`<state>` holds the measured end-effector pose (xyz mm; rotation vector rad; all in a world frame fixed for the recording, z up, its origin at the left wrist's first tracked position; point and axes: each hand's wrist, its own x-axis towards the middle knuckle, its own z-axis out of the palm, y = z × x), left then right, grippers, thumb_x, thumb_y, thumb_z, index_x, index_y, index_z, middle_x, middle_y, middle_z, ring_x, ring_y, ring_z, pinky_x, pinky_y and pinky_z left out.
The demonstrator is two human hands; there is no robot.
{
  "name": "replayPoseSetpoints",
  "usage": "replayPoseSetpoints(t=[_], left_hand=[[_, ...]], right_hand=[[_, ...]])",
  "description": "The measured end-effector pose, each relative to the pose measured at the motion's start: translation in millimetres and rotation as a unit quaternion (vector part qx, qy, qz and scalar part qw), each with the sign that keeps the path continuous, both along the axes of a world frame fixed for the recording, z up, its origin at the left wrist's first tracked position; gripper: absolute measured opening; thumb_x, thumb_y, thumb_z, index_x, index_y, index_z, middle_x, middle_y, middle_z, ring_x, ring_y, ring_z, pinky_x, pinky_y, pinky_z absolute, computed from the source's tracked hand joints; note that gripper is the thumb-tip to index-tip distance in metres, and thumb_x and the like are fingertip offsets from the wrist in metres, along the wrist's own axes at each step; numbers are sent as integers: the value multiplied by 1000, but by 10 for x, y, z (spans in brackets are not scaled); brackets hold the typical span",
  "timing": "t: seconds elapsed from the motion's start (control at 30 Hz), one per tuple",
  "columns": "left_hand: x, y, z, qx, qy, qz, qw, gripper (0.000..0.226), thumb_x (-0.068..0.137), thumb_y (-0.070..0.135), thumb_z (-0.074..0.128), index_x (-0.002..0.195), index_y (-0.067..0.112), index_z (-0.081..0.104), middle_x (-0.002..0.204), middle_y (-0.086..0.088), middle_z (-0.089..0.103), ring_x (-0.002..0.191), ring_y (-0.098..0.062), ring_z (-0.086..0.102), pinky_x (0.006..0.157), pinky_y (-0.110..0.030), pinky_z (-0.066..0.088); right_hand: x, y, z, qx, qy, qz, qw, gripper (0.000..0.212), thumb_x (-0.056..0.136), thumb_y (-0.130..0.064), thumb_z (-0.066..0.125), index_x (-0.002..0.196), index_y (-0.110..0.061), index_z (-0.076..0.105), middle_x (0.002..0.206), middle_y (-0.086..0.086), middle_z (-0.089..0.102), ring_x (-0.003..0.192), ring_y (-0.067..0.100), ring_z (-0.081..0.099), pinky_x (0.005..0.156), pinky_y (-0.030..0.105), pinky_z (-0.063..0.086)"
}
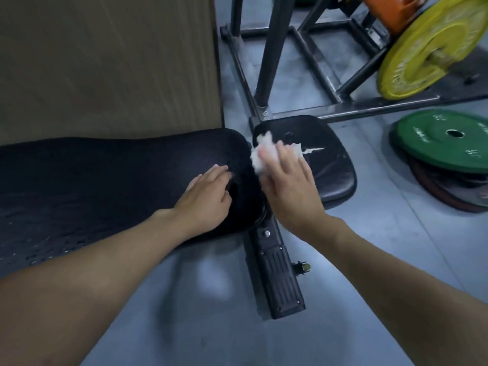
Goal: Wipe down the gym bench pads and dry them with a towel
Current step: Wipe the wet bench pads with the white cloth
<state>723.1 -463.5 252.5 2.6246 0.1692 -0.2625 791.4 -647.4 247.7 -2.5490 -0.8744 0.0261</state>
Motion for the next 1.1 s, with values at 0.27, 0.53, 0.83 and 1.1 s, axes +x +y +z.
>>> replayPoseSetpoints(t=[0.27, 0.53, 0.83, 1.1], left_hand=[[413, -264, -88, 26, 33, -18, 999, 56, 97, 13, 41, 151, 11, 28, 162, -2, 17, 150, -15, 7, 122, -40, 6], [542, -175, -160, 38, -74, -25, 996, 45, 91, 10, 48, 136, 10, 46, 136, -4, 43, 135, -20, 37, 116, -33, 26], [582, -187, -257, 61, 2, -67, 996, 102, 77, 74, 55, 146, 5, 26, 156, -15, 15, 150, -26, 0, 123, -42, 6], [590, -397, -223, 126, 58, -67, 988, 132, 60, 89, 54, 153, 10, 3, 160, -15, -5, 149, -30, -17, 120, -51, -7]], right_hand=[[117, -251, -339, -262, -1, 84, 961, 74, 90, -40, -4, 158, -15, 8, 165, 18, -5, 153, 34, -6, 122, 52, 5], [493, 86, -388, -231, 29, 7, 972, 66, 95, -43, -1, 158, -24, -11, 166, 12, -12, 152, 29, -16, 122, 48, -7], [1333, 556, -363, -217, 61, -36, 974, 60, 101, -39, 20, 157, -26, 4, 167, 9, -4, 152, 23, -11, 122, 47, -5], [1033, 273, -316, -212, 44, 13, 976, 63, 102, -40, 19, 156, -22, -6, 166, 11, -9, 152, 28, -14, 122, 48, -7]])
